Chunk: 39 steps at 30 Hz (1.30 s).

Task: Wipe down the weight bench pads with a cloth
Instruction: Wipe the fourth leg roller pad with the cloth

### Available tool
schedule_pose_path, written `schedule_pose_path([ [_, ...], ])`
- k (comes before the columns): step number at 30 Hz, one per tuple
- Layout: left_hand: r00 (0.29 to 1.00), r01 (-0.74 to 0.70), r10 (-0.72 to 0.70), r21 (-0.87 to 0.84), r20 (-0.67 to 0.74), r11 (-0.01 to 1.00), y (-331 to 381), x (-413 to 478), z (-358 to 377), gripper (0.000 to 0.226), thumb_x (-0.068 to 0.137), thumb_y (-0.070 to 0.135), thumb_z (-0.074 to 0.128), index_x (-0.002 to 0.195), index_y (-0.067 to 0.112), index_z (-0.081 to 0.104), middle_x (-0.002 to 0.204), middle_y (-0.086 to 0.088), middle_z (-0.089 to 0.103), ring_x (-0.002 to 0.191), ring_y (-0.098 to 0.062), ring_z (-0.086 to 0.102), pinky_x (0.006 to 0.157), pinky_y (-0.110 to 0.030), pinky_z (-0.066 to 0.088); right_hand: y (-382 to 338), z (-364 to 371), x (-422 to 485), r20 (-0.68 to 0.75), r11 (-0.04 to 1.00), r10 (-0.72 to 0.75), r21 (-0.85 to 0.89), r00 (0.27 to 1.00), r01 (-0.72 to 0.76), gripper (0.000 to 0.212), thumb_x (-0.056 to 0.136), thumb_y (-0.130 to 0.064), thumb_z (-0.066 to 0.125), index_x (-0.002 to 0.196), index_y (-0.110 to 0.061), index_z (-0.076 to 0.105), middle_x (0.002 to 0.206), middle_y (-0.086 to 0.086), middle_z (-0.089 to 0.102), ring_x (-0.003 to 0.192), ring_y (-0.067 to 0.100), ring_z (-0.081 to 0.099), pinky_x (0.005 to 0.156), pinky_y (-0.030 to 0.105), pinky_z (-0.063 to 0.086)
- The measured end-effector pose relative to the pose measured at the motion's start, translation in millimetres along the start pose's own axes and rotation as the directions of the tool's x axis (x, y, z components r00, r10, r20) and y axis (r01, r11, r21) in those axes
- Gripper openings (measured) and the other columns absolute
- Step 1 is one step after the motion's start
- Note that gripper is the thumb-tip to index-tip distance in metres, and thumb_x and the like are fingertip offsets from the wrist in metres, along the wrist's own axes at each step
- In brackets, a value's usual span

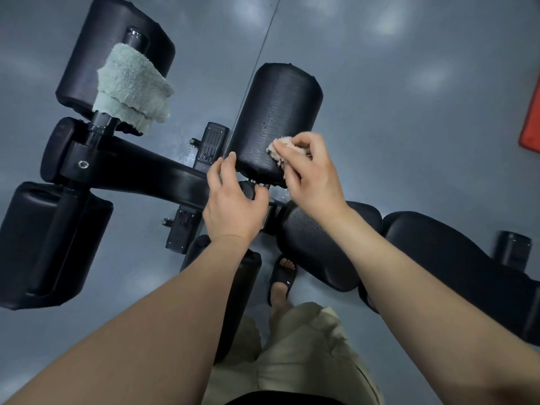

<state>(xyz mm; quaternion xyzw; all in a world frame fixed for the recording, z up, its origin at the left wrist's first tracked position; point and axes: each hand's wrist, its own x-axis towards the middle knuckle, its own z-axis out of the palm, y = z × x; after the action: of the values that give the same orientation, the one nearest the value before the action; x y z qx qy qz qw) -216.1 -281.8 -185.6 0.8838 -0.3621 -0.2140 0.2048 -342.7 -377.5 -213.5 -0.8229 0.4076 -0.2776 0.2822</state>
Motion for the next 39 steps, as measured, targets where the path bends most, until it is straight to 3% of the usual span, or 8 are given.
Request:
schedule_pose_path([
  [3,1.000,-0.009,0.009,-0.005,0.018,1.000,-1,0,-1,0.072,0.083,0.044,0.060,0.148,0.034,0.031,0.157,0.008,0.035,0.122,-0.024,0.059,0.090,-0.049,0.052,9,1,31,-0.109,0.998,0.058,-0.020,0.992,-0.061,0.038,0.095,-0.005,0.056,0.131,-0.013,0.067,0.120,0.017,0.053,0.097,0.027,0.059,0.084,0.037,0.054],
  [8,1.000,-0.018,0.017,-0.035,-0.021,0.999,-1,1,-2,0.069,0.082,0.037,0.063,0.145,0.030,0.036,0.148,0.011,0.042,0.116,-0.023,0.060,0.079,-0.036,0.042,23,2,84,-0.207,0.989,0.137,-0.017,0.969,-0.144,0.034,0.097,-0.012,0.053,0.126,-0.013,0.070,0.117,0.017,0.054,0.103,0.030,0.061,0.094,0.039,0.052],
  [12,1.000,-0.008,0.007,-0.039,-0.005,0.999,-1,1,-3,0.075,0.083,0.038,0.064,0.149,0.031,0.031,0.150,0.013,0.039,0.117,-0.022,0.060,0.083,-0.039,0.046,23,-3,114,-0.197,0.979,0.187,-0.046,0.962,-0.200,0.035,0.094,-0.011,0.051,0.122,-0.016,0.071,0.116,0.014,0.057,0.101,0.031,0.059,0.093,0.024,0.045],
  [16,0.999,0.001,0.000,-0.015,0.032,1.000,-2,2,-3,0.081,0.084,0.041,0.063,0.155,0.029,0.026,0.155,0.011,0.033,0.122,-0.022,0.058,0.090,-0.041,0.048,18,-7,128,-0.117,0.973,0.217,-0.054,0.969,-0.225,0.042,0.093,-0.012,0.047,0.127,-0.020,0.069,0.113,0.008,0.059,0.105,0.028,0.056,0.093,0.018,0.039],
  [19,0.999,-0.003,0.003,-0.010,0.047,1.000,-4,3,-3,0.079,0.084,0.042,0.063,0.155,0.029,0.028,0.155,0.009,0.030,0.117,-0.022,0.060,0.085,-0.038,0.045,11,-5,122,-0.134,0.979,0.190,-0.048,0.973,-0.197,0.038,0.090,-0.012,0.048,0.115,-0.022,0.075,0.108,0.007,0.059,0.102,0.030,0.056,0.094,0.023,0.043],
  [23,0.998,0.003,-0.002,-0.011,0.059,1.000,-3,3,-3,0.077,0.084,0.042,0.062,0.153,0.033,0.029,0.156,0.008,0.027,0.109,-0.024,0.063,0.086,-0.040,0.047,2,-3,100,-0.079,0.993,0.120,-0.008,0.990,-0.121,0.038,0.090,-0.013,0.048,0.114,-0.022,0.075,0.108,0.005,0.057,0.110,0.027,0.057,0.099,0.031,0.046],
  [27,0.999,0.000,0.000,-0.006,0.048,1.000,-4,2,-2,0.076,0.086,0.041,0.061,0.153,0.035,0.027,0.159,0.006,0.028,0.118,-0.022,0.060,0.088,-0.040,0.045,-9,-4,77,-0.022,0.996,0.075,0.055,0.997,-0.074,0.029,0.095,-0.020,0.056,0.114,-0.024,0.076,0.106,0.004,0.057,0.113,0.024,0.060,0.101,0.034,0.046],
  [39,1.000,0.001,-0.001,-0.031,0.010,1.000,-2,-1,-3,0.076,0.086,0.041,0.064,0.152,0.034,0.027,0.154,0.010,0.036,0.123,-0.019,0.057,0.092,-0.039,0.043,-29,9,8,-0.033,0.991,0.009,0.137,0.999,-0.005,0.029,0.086,-0.003,0.063,0.105,-0.018,0.080,0.104,0.004,0.059,0.106,0.024,0.064,0.083,0.040,0.056],
])
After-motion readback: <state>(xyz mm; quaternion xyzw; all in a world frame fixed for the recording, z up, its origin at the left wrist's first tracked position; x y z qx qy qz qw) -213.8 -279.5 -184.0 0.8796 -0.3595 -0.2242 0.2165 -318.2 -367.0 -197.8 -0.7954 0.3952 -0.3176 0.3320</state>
